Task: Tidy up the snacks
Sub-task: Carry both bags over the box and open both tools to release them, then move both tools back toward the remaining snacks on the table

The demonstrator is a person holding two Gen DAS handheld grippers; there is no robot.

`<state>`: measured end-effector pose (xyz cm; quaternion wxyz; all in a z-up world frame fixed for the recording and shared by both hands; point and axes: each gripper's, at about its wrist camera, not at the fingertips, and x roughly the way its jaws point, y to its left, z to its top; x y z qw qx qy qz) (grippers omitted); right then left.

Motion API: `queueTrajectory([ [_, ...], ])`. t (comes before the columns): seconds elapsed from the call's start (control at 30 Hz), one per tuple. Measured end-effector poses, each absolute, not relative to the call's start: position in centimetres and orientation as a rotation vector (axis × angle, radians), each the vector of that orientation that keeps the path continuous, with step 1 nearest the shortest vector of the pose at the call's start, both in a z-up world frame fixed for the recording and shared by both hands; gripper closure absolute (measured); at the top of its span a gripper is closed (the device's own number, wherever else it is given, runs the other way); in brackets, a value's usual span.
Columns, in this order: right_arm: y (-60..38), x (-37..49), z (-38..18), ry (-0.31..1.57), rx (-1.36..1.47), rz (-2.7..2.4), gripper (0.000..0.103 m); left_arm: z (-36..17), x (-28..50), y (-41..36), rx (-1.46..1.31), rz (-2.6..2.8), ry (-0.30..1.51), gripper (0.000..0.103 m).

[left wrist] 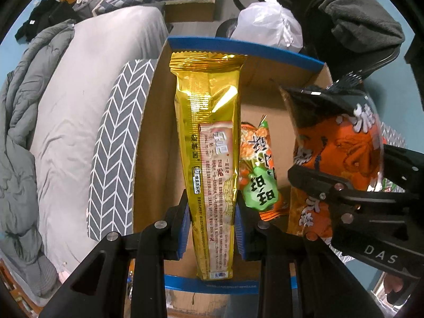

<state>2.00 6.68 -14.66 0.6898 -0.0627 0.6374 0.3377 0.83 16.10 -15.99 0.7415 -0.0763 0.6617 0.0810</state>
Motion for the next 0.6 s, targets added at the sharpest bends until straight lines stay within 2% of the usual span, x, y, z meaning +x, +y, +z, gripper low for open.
queueTrajectory([
  [0.03, 6.7, 2.0, -14.7, 1.427, -0.141, 0.746, 0.051, -16.1, 0.8, 16.2, -0.173, 0.178, 1.458, 0.072],
  [0.1, 6.8, 2.0, -14.7, 1.431, -0.144, 0.742, 0.045, -16.0, 0.6, 16.5, -0.176, 0.190, 1.453, 0.069],
  [0.23, 6.8, 1.9, -14.1, 1.411, -0.157, 0.729, 0.041, -15.6, 0.4, 16.9, -0.173, 0.221, 1.438, 0.054],
  [0.33, 6.5, 2.0, -13.7, 1.404, -0.145, 0.717, 0.032, -15.0, 0.2, 17.2, -0.189, 0.218, 1.434, 0.050],
  [0.43, 6.0, 2.1, -13.1, 1.390, -0.141, 0.702, 0.031, -14.5, 0.1, 17.1, -0.190, 0.223, 1.428, 0.046],
  [0.6, 4.9, 1.9, -12.2, 1.375, -0.148, 0.690, 0.030, -13.5, -0.2, 16.1, -0.190, 0.206, 1.418, 0.045],
])
